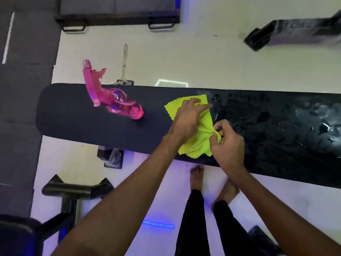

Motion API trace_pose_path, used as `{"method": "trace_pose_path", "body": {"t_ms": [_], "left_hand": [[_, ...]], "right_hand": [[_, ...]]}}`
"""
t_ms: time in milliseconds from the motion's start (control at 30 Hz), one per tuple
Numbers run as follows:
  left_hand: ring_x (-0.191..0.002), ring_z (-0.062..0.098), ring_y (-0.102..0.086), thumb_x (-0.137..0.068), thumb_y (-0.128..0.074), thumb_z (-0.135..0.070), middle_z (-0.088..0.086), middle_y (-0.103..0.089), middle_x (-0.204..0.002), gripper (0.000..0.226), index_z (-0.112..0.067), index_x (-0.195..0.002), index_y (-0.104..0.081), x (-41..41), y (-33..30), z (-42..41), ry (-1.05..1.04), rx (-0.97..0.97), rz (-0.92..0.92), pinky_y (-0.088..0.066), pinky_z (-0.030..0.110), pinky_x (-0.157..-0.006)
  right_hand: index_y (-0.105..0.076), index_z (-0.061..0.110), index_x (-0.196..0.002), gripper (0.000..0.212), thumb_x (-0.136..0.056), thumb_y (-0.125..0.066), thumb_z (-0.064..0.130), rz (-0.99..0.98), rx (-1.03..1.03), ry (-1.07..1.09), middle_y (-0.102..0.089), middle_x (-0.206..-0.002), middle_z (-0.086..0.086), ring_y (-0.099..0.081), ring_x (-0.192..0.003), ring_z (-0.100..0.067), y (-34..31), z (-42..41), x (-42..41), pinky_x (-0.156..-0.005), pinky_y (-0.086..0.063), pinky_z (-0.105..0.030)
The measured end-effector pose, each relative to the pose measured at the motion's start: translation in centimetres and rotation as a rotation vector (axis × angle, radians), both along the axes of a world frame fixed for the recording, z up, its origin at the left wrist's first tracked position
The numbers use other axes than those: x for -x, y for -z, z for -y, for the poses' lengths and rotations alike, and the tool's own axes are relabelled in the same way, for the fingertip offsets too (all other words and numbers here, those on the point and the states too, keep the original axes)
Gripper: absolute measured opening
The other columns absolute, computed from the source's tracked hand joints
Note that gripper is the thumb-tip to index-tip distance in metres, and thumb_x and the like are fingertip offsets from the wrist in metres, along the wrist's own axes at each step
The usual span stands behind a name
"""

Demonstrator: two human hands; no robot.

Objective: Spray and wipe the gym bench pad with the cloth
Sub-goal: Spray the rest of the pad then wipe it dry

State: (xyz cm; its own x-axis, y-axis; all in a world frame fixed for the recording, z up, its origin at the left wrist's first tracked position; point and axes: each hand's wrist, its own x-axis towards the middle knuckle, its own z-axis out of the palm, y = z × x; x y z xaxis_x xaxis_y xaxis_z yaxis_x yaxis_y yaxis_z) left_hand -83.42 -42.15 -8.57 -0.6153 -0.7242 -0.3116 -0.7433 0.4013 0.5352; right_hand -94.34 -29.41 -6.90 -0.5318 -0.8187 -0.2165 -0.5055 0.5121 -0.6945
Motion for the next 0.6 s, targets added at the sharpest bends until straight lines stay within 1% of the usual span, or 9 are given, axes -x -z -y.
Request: {"method": "trace_pose_path", "body": {"t_ms": [33,100,167,233,267,333,367,500,600], "left_hand": [[-0.142,0.032,-0.040,-0.089,-0.060,0.005,0.010,-0.049,-0.152,0.065,-0.030,-0.143,-0.062,1.3,-0.1,0.3,0.099,0.033,0.052,-0.043,0.045,-0.108],[-0.143,0.029,-0.039,-0.091,-0.064,-0.008,0.003,-0.052,-0.149,0.045,-0.029,-0.131,-0.071,3.6,-0.4,0.9,0.261,0.077,0.132,-0.042,0.044,-0.106],[-0.143,0.024,-0.040,-0.090,-0.069,-0.022,-0.002,-0.057,-0.144,0.032,-0.025,-0.122,-0.072,5.6,-0.7,1.3,0.409,0.105,0.206,-0.040,0.043,-0.109],[-0.134,0.023,-0.049,-0.086,-0.071,-0.025,-0.001,-0.066,-0.127,0.025,-0.022,-0.110,-0.072,7.5,-1.3,1.3,0.490,0.095,0.209,-0.041,0.043,-0.107],[-0.126,0.025,-0.055,-0.084,-0.070,-0.023,0.000,-0.070,-0.114,0.020,-0.021,-0.103,-0.072,8.5,-1.6,1.1,0.499,0.084,0.195,-0.042,0.041,-0.102],[-0.110,0.027,-0.061,-0.083,-0.069,-0.021,-0.002,-0.069,-0.092,0.014,-0.020,-0.097,-0.069,10.8,-2.2,0.4,0.528,0.066,0.179,-0.039,0.036,-0.089],[-0.106,0.028,-0.062,-0.083,-0.071,-0.022,-0.003,-0.068,-0.089,0.015,-0.021,-0.098,-0.069,12.1,-2.6,0.2,0.550,0.054,0.176,-0.039,0.036,-0.088],[-0.108,0.026,-0.064,-0.082,-0.084,-0.026,0.004,-0.076,-0.109,0.033,-0.020,-0.114,-0.075,19.1,-4.7,-0.5,0.612,-0.068,0.171,-0.046,0.036,-0.086],[-0.102,0.027,-0.066,-0.080,-0.084,-0.019,0.004,-0.075,-0.103,0.024,-0.018,-0.104,-0.080,24.6,-6.5,-1.3,0.578,-0.086,0.067,-0.050,0.038,-0.084]], "right_hand": [[-0.065,0.013,-0.100,0.015,-0.087,-0.066,0.005,-0.001,-0.004,0.003,-0.056,-0.064,-0.003,-0.051,-0.056,-0.031,-0.1,-0.5,1.1,-0.060,-0.049,-0.043],[-0.065,0.017,-0.096,0.012,-0.088,-0.067,0.007,0.011,-0.012,0.007,-0.053,-0.059,-0.001,-0.048,-0.050,-0.025,-0.2,-1.9,3.6,-0.055,-0.047,-0.041],[-0.068,0.019,-0.097,0.012,-0.090,-0.071,0.010,0.046,-0.037,0.030,-0.053,-0.059,0.003,-0.049,-0.050,-0.016,-0.1,-3.5,6.3,-0.056,-0.048,-0.039],[-0.072,0.017,-0.104,0.015,-0.091,-0.076,0.012,0.090,-0.099,0.060,-0.060,-0.068,0.003,-0.055,-0.058,-0.019,0.0,-5.3,9.0,-0.064,-0.052,-0.040],[-0.074,0.014,-0.107,0.018,-0.090,-0.078,0.011,0.104,-0.137,0.069,-0.065,-0.074,0.000,-0.058,-0.064,-0.021,0.1,-6.2,10.4,-0.070,-0.054,-0.041],[-0.077,0.007,-0.109,0.020,-0.089,-0.079,0.006,0.111,-0.194,0.075,-0.073,-0.088,-0.008,-0.061,-0.076,-0.021,0.0,-8.1,13.0,-0.078,-0.055,-0.037],[-0.078,0.005,-0.108,0.020,-0.088,-0.079,0.004,0.116,-0.208,0.087,-0.075,-0.093,-0.011,-0.062,-0.080,-0.021,-0.1,-8.9,14.2,-0.079,-0.054,-0.035],[-0.079,0.005,-0.102,0.013,-0.089,-0.078,0.003,0.092,-0.199,0.234,-0.071,-0.085,-0.004,-0.063,-0.078,-0.022,-2.3,-12.3,19.4,-0.083,-0.057,-0.042],[-0.078,0.004,-0.105,0.014,-0.092,-0.075,0.004,0.004,-0.125,0.330,-0.074,-0.093,-0.011,-0.067,-0.085,-0.028,-4.9,-14.4,23.0,-0.085,-0.058,-0.045]]}}
